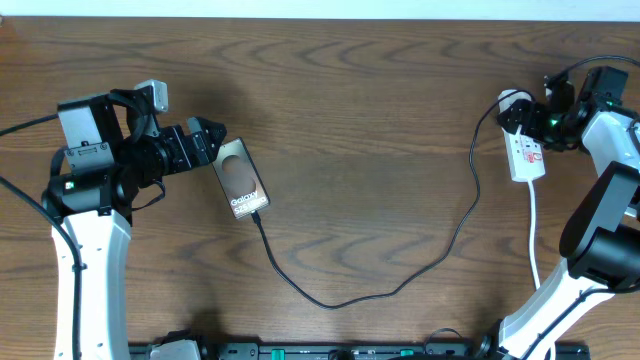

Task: Plug charger to phone and switch on socket

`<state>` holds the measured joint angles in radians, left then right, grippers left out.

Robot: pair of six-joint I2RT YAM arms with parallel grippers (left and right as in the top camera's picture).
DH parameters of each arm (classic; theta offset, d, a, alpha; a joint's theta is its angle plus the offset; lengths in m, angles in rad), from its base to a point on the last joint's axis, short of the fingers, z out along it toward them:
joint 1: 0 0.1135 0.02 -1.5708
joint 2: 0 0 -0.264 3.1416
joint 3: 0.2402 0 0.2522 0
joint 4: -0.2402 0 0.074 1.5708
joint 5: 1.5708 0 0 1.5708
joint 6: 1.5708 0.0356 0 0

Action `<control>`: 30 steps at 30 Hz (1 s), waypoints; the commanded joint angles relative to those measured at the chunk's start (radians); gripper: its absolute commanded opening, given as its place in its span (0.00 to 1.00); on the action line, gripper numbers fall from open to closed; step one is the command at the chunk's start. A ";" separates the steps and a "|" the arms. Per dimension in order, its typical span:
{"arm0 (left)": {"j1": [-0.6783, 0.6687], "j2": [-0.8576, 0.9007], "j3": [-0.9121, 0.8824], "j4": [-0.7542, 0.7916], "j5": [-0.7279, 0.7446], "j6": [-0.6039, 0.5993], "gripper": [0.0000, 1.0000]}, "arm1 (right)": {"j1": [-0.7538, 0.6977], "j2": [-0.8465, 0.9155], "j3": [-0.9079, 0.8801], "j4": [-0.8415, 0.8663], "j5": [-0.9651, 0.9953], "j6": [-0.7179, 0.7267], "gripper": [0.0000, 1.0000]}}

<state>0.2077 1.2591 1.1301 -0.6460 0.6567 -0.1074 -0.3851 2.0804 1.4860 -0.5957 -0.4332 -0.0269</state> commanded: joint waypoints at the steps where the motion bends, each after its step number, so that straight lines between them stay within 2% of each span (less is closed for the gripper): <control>1: 0.002 0.000 0.007 0.003 0.017 0.003 0.94 | 0.021 0.045 -0.011 -0.015 -0.075 0.023 0.88; 11: 0.002 0.000 0.007 0.003 0.017 0.003 0.94 | 0.020 0.050 -0.011 -0.002 -0.072 0.023 0.88; 15: 0.002 0.000 0.007 0.003 0.017 0.003 0.95 | 0.019 0.046 -0.010 -0.002 -0.040 0.023 0.84; 30: 0.002 0.000 0.007 0.004 0.016 0.003 0.94 | -0.022 -0.011 0.034 0.001 -0.036 0.023 0.88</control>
<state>0.2077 1.2591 1.1301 -0.6460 0.6567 -0.1074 -0.4000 2.0804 1.4914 -0.5976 -0.4587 -0.0105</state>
